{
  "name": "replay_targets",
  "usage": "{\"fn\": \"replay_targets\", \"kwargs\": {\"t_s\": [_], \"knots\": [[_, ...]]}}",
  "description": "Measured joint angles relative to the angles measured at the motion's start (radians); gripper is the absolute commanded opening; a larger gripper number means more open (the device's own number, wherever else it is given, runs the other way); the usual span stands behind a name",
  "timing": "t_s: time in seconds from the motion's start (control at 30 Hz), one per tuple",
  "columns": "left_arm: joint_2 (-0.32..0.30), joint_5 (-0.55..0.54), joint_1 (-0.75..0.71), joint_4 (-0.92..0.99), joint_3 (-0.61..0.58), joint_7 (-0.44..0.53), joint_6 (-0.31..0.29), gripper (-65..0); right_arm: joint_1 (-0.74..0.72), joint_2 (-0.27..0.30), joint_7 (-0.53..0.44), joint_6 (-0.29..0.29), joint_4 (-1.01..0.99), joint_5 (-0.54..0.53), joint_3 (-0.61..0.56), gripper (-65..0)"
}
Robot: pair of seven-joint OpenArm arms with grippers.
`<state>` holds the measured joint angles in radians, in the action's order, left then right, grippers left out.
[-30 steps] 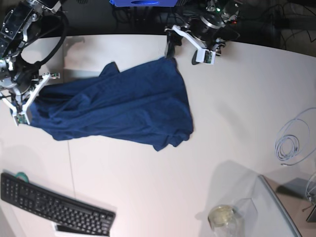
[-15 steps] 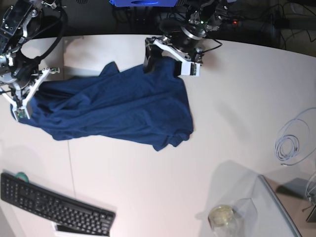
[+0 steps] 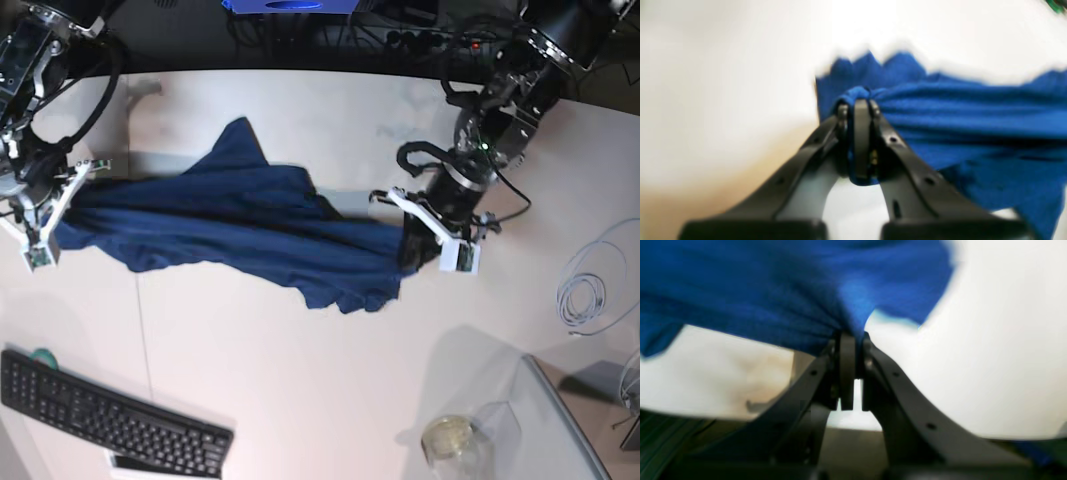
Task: Layout the t-shirt on the table in an organized manner, then fold the t-shirt properly
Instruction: 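Lift the shirt with both grippers and flap it flat onto the table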
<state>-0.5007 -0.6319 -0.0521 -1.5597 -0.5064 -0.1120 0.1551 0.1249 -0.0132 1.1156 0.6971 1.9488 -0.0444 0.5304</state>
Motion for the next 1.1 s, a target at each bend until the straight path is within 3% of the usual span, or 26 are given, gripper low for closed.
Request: {"fn": "replay_targets", "kwargs": {"t_s": [0.13,0.3,0.4,0.63,0.7,0.9,1.1], "knots": [[-0.032,-0.005,0.140,-0.095,-0.004,-0.191,-0.002,-65.0,-0.072,0.031,0.042,0.001,0.008,0.001,-0.021,-64.8],[0.015,-0.003,0.312,-0.114,-0.004,-0.285,0.000,-65.0,-0.203,0.080,0.087,0.000,0.008,0.000,-0.022,-64.8],[0.048,-0.006,0.407,-0.052,-0.010,-0.284,-0.011,-65.0,-0.285,0.108,0.101,0.000,0.002,0.002,-0.024,-64.8],[0.217,0.001,0.664,0.253,-0.028,-0.290,0.002,-65.0,-0.502,0.204,0.094,0.003,-0.165,0.000,-0.117,-64.8],[0.243,0.063,0.733,0.302,-0.079,-0.290,-0.008,-65.0,-0.564,0.227,0.089,0.003,-0.217,-0.001,-0.118,-64.8],[0.380,0.242,0.919,0.335,-0.061,-0.290,-0.012,-65.0,-0.806,0.311,0.041,0.003,-0.303,0.009,-0.121,-64.8],[0.411,0.245,1.011,0.268,0.044,-0.274,-0.005,-65.0,-0.989,0.408,0.033,0.002,-0.289,0.007,-0.148,-64.8]]}}
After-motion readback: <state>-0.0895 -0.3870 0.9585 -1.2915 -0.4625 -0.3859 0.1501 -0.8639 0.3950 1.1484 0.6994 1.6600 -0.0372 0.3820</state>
